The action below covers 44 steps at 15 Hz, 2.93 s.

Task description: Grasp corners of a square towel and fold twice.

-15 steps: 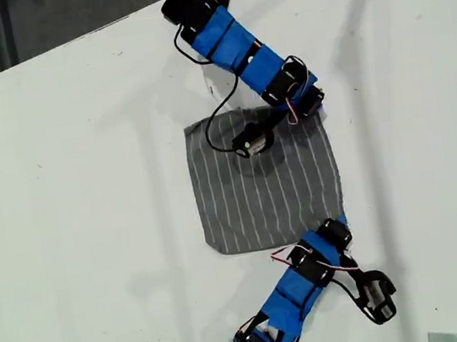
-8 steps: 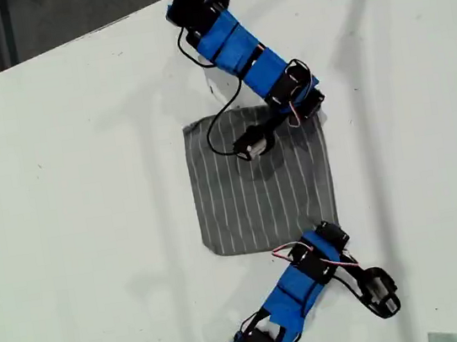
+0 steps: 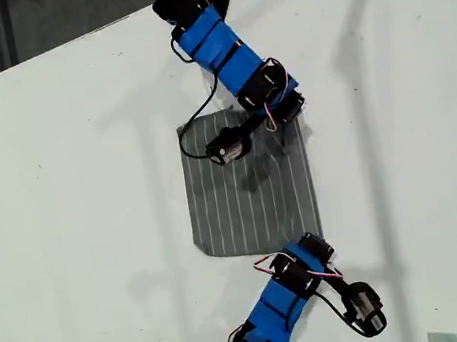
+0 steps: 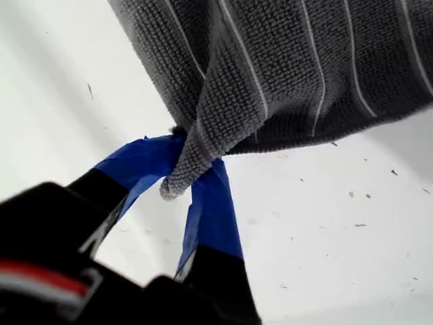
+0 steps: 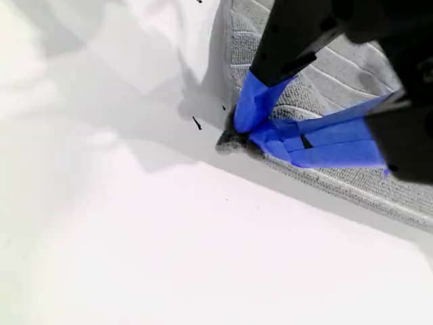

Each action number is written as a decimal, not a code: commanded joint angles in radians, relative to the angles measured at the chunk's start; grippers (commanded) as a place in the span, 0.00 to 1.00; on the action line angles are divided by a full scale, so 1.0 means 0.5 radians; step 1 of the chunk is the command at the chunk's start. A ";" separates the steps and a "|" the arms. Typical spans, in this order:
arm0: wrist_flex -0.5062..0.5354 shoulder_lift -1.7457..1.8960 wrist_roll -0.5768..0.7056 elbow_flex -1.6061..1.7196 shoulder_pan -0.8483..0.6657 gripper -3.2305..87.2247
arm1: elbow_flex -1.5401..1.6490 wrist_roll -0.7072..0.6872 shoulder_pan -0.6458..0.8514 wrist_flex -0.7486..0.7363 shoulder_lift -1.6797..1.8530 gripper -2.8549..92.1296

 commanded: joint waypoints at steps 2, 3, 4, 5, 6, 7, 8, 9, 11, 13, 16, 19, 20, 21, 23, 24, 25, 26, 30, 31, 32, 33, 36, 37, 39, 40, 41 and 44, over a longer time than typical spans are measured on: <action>0.055 0.307 0.233 -0.040 -0.160 0.03 | -0.083 -0.202 0.095 0.006 0.276 0.03; 0.071 0.359 0.298 -0.031 -0.212 0.03 | -0.083 -0.245 0.132 0.034 0.310 0.03; 0.086 0.423 0.365 -0.025 -0.261 0.03 | -0.080 -0.276 0.175 0.086 0.365 0.03; 0.092 0.506 0.426 0.003 -0.310 0.03 | -0.055 -0.325 0.224 0.104 0.451 0.03; 0.098 0.598 0.476 0.049 -0.365 0.03 | -0.006 -0.380 0.282 0.107 0.561 0.03; 0.098 0.696 0.515 0.120 -0.423 0.03 | 0.089 -0.414 0.359 0.110 0.678 0.03; 0.098 0.807 0.540 0.221 -0.482 0.03 | 0.212 -0.430 0.442 0.114 0.804 0.03; 0.083 0.942 0.552 0.356 -0.546 0.03 | 0.356 -0.430 0.528 0.101 0.923 0.03; -0.003 1.273 0.583 0.693 -0.690 0.03 | 0.592 -0.433 0.703 0.043 1.098 0.03; -0.086 1.525 0.626 1.006 -0.887 0.03 | 0.706 -0.494 0.877 -0.018 1.135 0.03; -0.236 1.586 0.727 1.285 -1.147 0.03 | 0.755 -0.623 1.111 -0.083 1.049 0.03; -0.337 1.617 0.899 1.417 -1.430 0.03 | 0.736 -0.819 1.374 -0.117 0.945 0.03; -0.390 1.608 0.966 1.454 -1.537 0.03 | 0.736 -0.905 1.482 -0.135 0.899 0.03; -0.466 1.592 1.037 1.503 -1.629 0.03 | 0.736 -0.994 1.583 -0.163 0.819 0.03; -0.546 1.482 1.126 1.549 -1.761 0.03 | 0.724 -1.114 1.721 -0.245 0.583 0.03; -0.620 1.405 1.197 1.589 -1.856 0.03 | 0.675 -1.169 1.776 -0.282 0.448 0.03; -0.690 1.310 1.267 1.617 -1.979 0.03 | 0.592 -1.224 1.835 -0.288 0.319 0.03; -0.721 1.190 1.328 1.598 -2.083 0.03 | 0.528 -1.258 1.881 -0.288 0.233 0.03; -0.641 1.141 1.279 1.601 -2.016 0.03 | 0.518 -1.252 1.804 -0.202 0.347 0.03; -0.558 1.236 1.239 1.583 -1.942 0.03 | 0.515 -1.249 1.764 -0.156 0.414 0.03; -0.491 1.335 1.212 1.595 -1.871 0.03 | 0.515 -1.246 1.721 -0.098 0.457 0.03; -0.442 1.411 1.175 1.638 -1.807 0.03 | 0.522 -1.230 1.660 -0.034 0.476 0.03; -0.463 1.555 1.074 1.899 -1.675 0.03 | 0.614 -1.111 1.454 0.021 0.488 0.03; -0.500 1.571 1.062 1.979 -1.657 0.03 | 0.653 -1.083 1.411 -0.003 0.485 0.03; -0.598 1.574 1.049 2.114 -1.638 0.03 | 0.672 -1.052 1.368 -0.021 0.423 0.03; -0.632 1.574 1.043 2.157 -1.632 0.03 | 0.675 -1.049 1.362 -0.037 0.393 0.03; -0.675 1.574 1.028 2.181 -1.611 0.03 | 0.681 -1.046 1.362 -0.049 0.368 0.03; -0.733 1.525 0.945 2.095 -1.448 0.03 | 0.706 -1.046 1.374 -0.098 0.347 0.03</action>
